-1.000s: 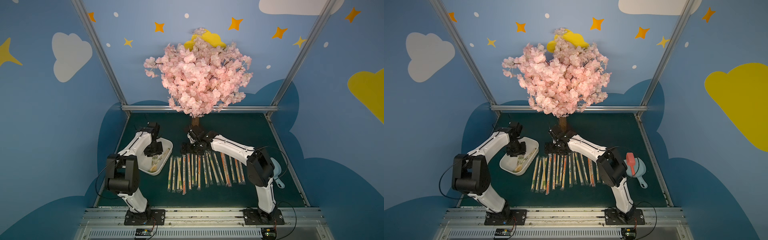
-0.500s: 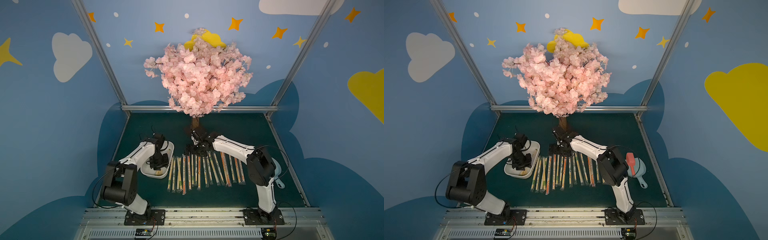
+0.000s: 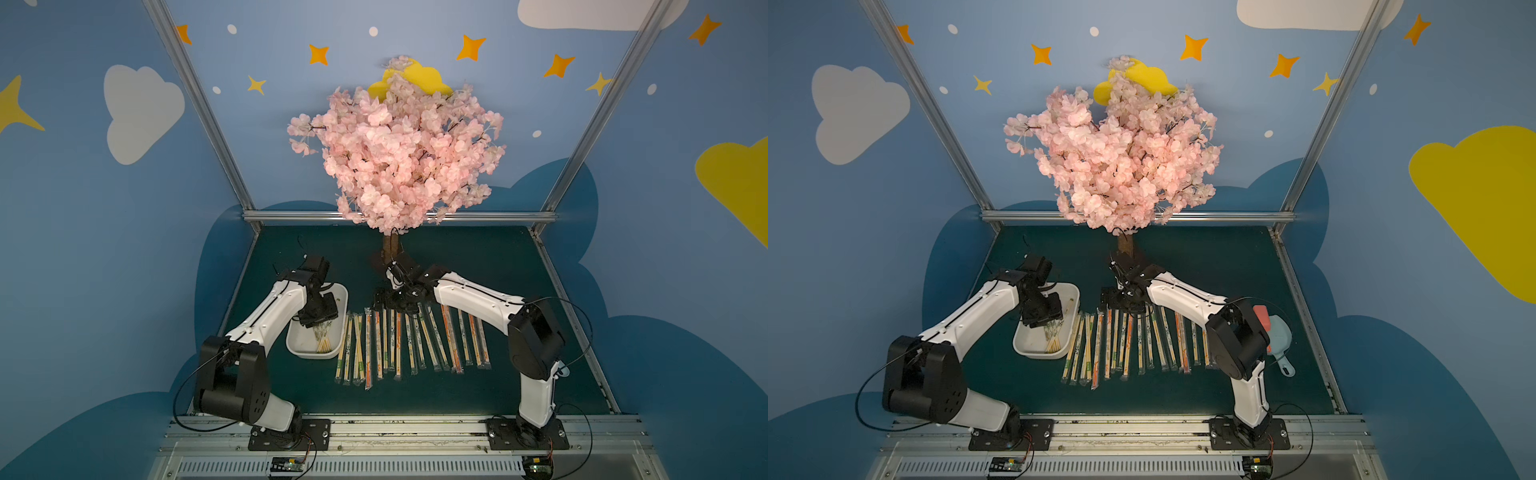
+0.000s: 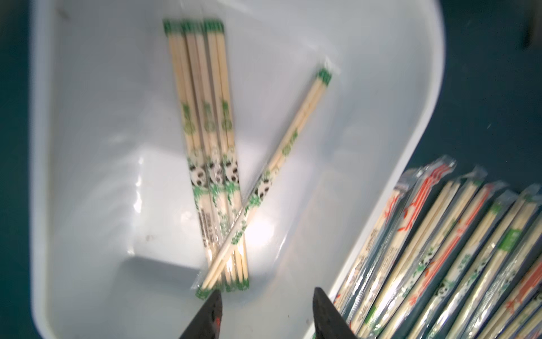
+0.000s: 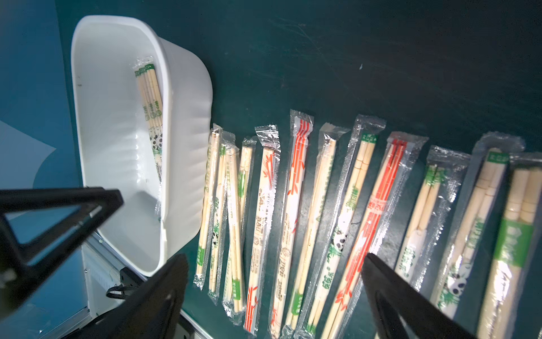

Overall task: Take the paired disposable chopsticks out of the storage box
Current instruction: Adjust the storage box at the center of the board, then pick up the paired disposable chopsticks from the storage box.

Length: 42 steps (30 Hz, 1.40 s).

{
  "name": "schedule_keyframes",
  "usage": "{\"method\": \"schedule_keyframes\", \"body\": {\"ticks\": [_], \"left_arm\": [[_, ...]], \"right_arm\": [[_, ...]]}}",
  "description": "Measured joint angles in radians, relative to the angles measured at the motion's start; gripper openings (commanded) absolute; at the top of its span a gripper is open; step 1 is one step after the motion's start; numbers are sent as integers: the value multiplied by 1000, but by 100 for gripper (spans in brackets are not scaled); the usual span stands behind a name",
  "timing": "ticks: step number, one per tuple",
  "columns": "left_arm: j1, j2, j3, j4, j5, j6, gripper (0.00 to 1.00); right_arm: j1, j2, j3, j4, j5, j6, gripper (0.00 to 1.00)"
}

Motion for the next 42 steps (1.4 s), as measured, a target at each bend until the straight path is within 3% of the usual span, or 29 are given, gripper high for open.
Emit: {"method": "schedule_keyframes", "body": {"ticks": [4, 11, 32, 42], "left_arm": [[18, 93, 74, 41, -44, 59, 48], [14, 240, 84, 103, -31, 178, 48], [-16, 375, 111, 121, -57, 266, 44], [-30, 417, 146, 112, -86, 280, 9]], "right_arm": [[8, -3, -3, 8, 0, 13, 95], [48, -8, -16, 11, 5, 31, 95], [67, -26, -31, 12, 23, 38, 95], [67, -26, -18, 6, 31, 38, 95]]}}
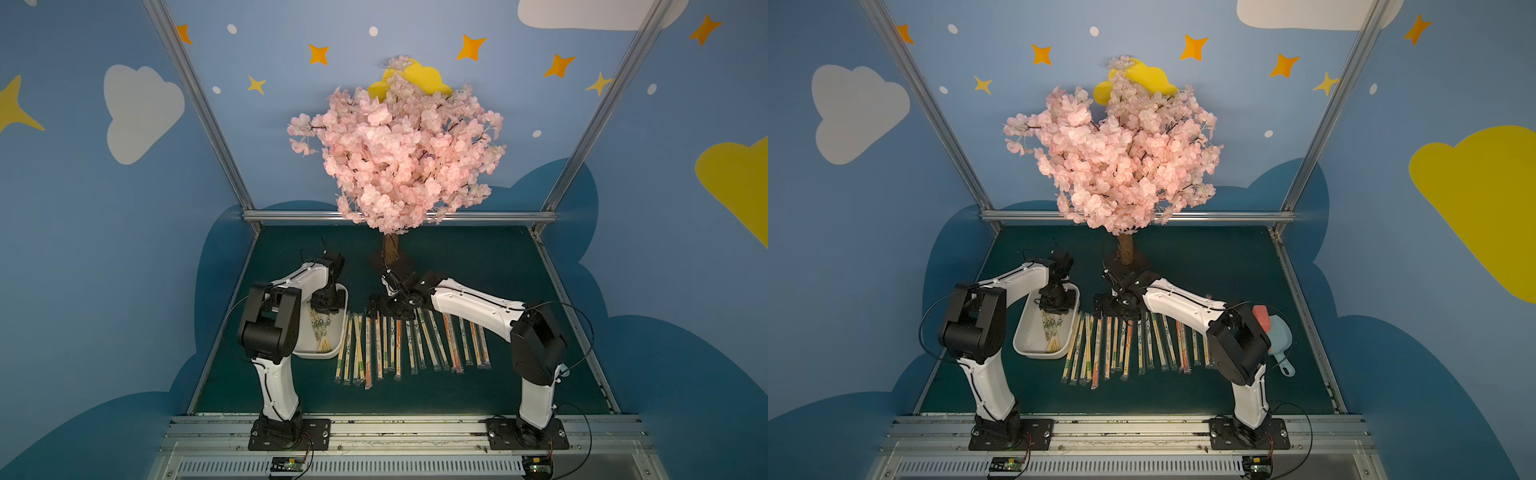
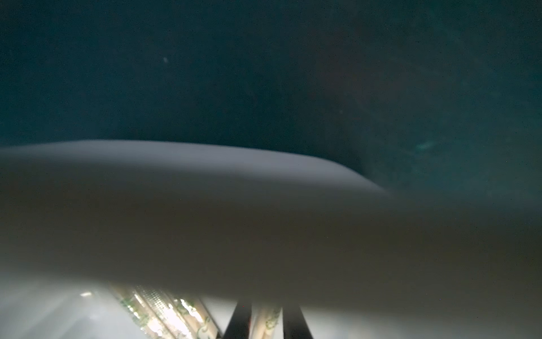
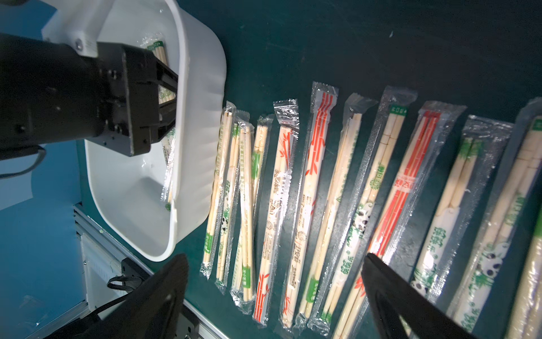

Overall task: Take the paired disposable chopsticks out of the storage box
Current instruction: Pick up the paired disposable chopsticks from the storage box, then place the paired disposable chopsticks at the center of the board.

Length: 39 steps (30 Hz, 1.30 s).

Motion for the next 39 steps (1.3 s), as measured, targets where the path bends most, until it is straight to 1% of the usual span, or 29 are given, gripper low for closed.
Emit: {"method": "schedule_keyframes", "body": {"ticks": [3, 8, 14, 20, 25, 29, 33, 36, 39], "left_arm": [[0, 0, 2, -3, 2, 0, 3], [2, -1, 7, -13, 5, 0, 3], [25, -26, 34, -74, 9, 0, 3], [62, -156, 104, -130, 27, 0, 3], [48, -291, 112, -128, 101, -27, 3], [-12, -395, 18, -81, 166, -100, 3], [-122, -454, -109, -14, 205, -210, 3], [-209, -465, -188, 52, 206, -294, 3], [-285, -465, -234, 103, 184, -363, 3]], "right_arm": [[0, 0, 10, 0, 1, 0, 95], [0, 0, 21, -2, 3, -1, 95], [0, 0, 21, -4, 3, -1, 95], [0, 0, 21, -5, 6, -1, 96], [-5, -19, 8, -2, 18, 0, 96], [-20, -84, -64, 9, 25, 5, 96], [-48, -159, -157, 15, 44, 14, 96], [-64, -209, -221, 19, 66, 20, 96], [-71, -257, -286, 24, 80, 28, 96]]}}
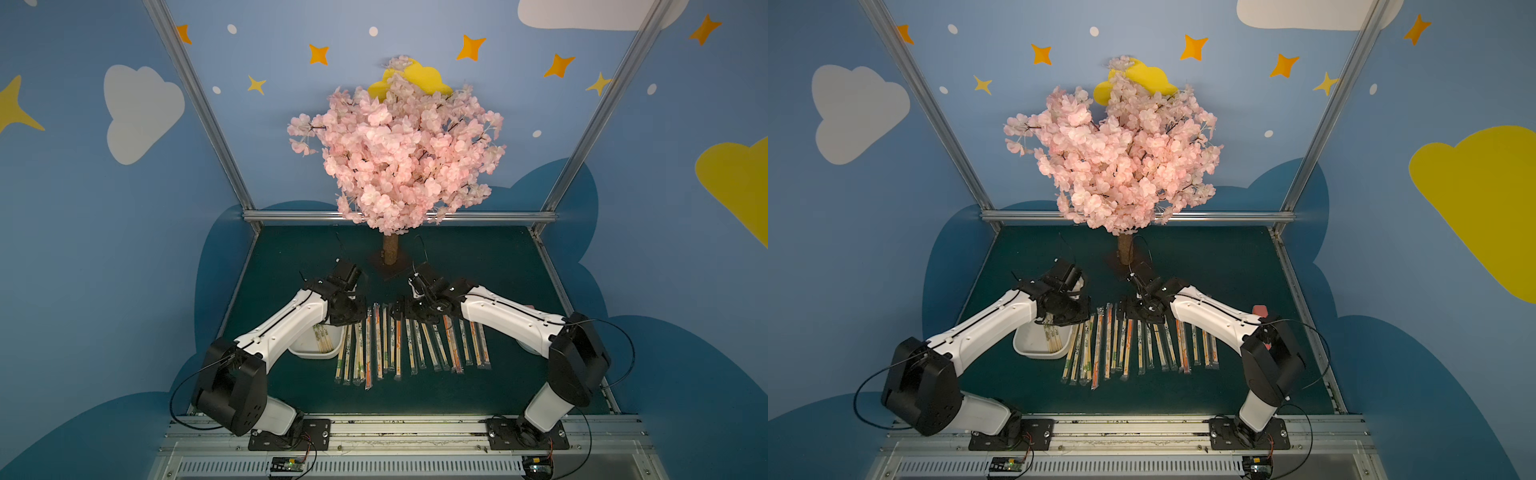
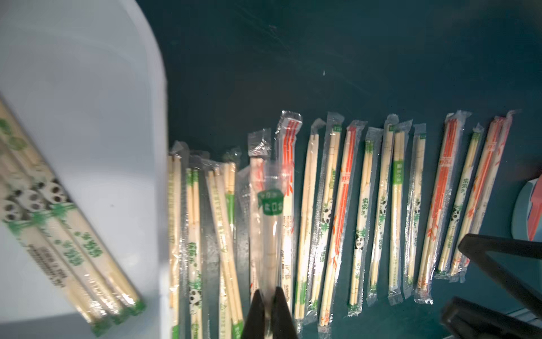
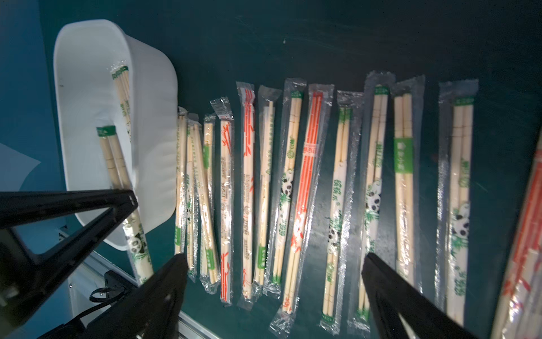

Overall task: Take the paired disposable chopsticks out of the storage box
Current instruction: Place the paired disposable chopsticks at the center of the board.

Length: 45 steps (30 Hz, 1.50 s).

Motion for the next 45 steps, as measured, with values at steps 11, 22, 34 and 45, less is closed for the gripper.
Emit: {"method": "schedule_keyframes", "body": {"ticks": [11, 22, 34, 45], "left_arm": [[-105, 117, -11, 139, -69, -108, 3], [-110, 199, -19, 160, -90, -103, 3], [-110, 263, -19, 165, -97, -87, 20], [-111, 238, 40, 119, -101, -73, 37]], "right_arm": [[0, -50, -93, 1, 11, 15, 96], [0, -51, -96, 1, 13, 16, 96], [0, -51, -96, 0, 13, 16, 96], [2, -51, -91, 0, 8, 16, 96]]}}
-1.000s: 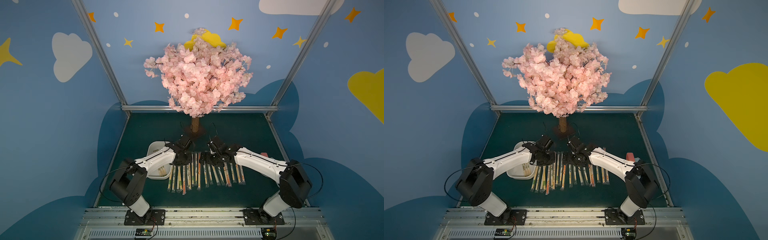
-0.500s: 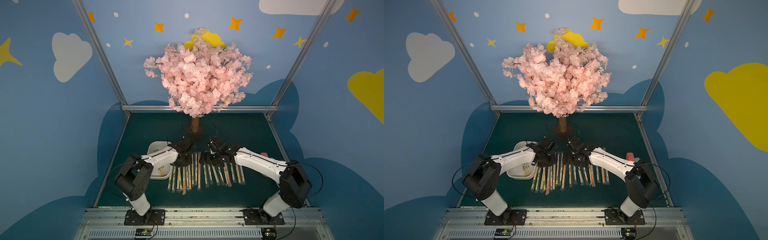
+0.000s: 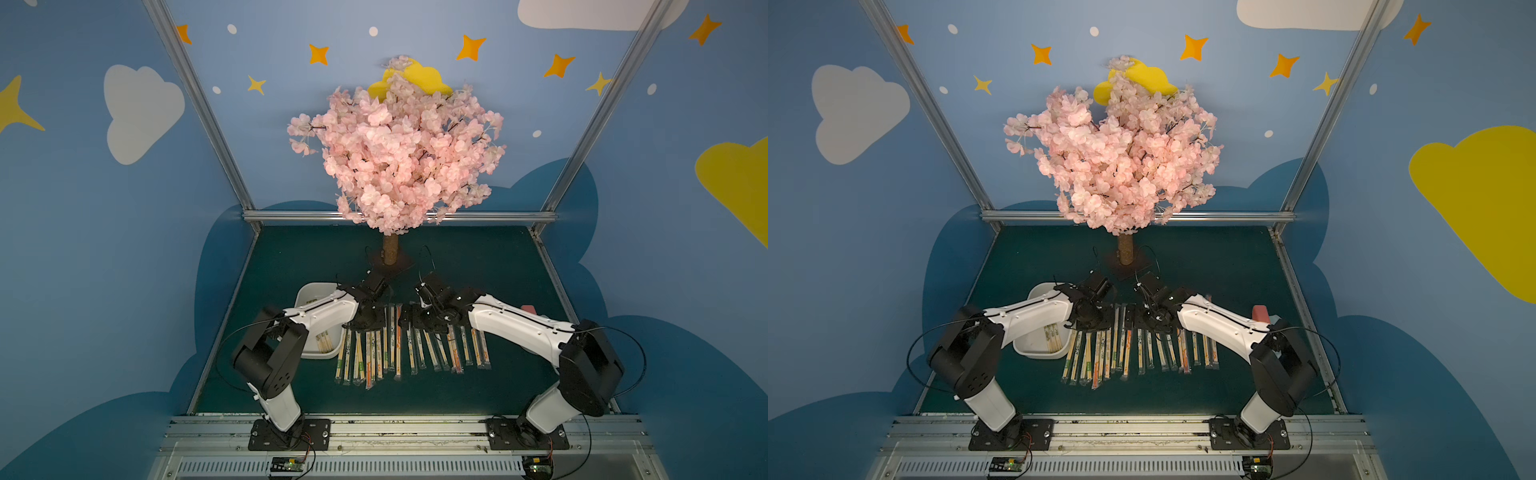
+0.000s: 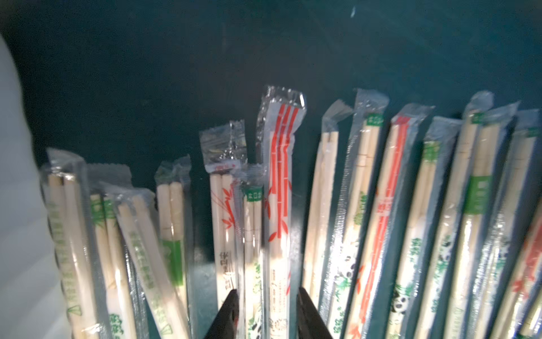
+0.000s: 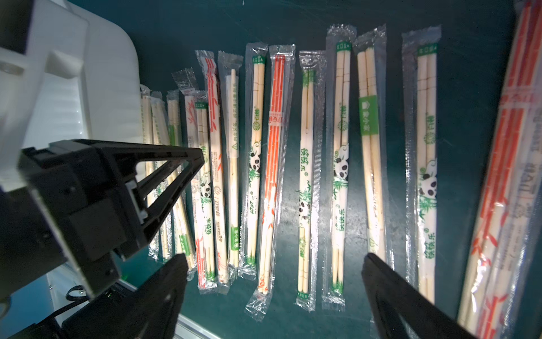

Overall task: Take the paired disposable chopsticks out of the storage box
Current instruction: Place the paired disposable chopsticks at the center of the board, then pick up the paired disposable chopsticks from the storage box.

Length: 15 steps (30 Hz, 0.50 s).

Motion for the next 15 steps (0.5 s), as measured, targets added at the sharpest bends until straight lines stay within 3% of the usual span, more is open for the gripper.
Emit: {"method": "schedule_keyframes", "body": {"ticks": [8, 15], "left_arm": [[40, -95, 105, -75, -55, 20, 46], [218, -156, 100, -147, -94, 53, 46]], "right_arm": [[14, 0, 33, -1, -2, 0, 96], [30, 16, 108, 1, -7, -5, 96]]}}
